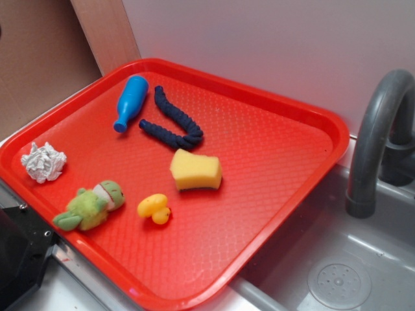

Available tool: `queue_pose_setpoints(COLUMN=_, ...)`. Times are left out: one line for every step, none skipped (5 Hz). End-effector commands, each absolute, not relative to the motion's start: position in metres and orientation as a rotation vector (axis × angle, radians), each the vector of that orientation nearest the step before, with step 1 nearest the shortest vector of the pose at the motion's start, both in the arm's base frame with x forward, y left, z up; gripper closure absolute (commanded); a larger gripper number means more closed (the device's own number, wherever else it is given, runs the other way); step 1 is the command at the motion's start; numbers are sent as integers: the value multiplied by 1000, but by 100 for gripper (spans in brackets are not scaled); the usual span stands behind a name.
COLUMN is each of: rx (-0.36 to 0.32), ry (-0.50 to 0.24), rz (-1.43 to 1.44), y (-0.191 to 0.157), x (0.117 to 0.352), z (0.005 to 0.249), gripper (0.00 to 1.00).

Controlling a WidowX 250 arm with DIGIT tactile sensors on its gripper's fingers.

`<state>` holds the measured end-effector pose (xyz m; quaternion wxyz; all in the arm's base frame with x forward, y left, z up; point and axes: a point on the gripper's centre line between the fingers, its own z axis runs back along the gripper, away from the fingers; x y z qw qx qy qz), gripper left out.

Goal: Grab the white paper.

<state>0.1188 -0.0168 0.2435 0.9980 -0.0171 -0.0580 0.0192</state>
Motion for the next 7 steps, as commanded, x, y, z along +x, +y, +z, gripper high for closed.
queue_pose_setpoints(rx=-34, ry=-116, rz=38, y=-17, x=119, z=243, gripper=0)
queue_pose_setpoints(rx=-3, ry=-143, rz=153, y=10, x=131, z=237, gripper=0)
queue_pose_setpoints(rx=35, ry=-176, rz=218, y=33, x=138, z=231, gripper=0)
queue_pose_setpoints(rx=87, ry=-201, rz=268, y=61, x=144, z=217, gripper=0)
queue_pose_setpoints(rx=168, ry=-215, rz=294, y=86, x=146, z=193, gripper=0)
queue_pose_setpoints(rx=226, ry=-189, rz=296, y=97, x=145, z=168, gripper=0)
queue_pose_setpoints(rx=208, ry=-117, rz=268, y=98, x=136, z=152, gripper=0)
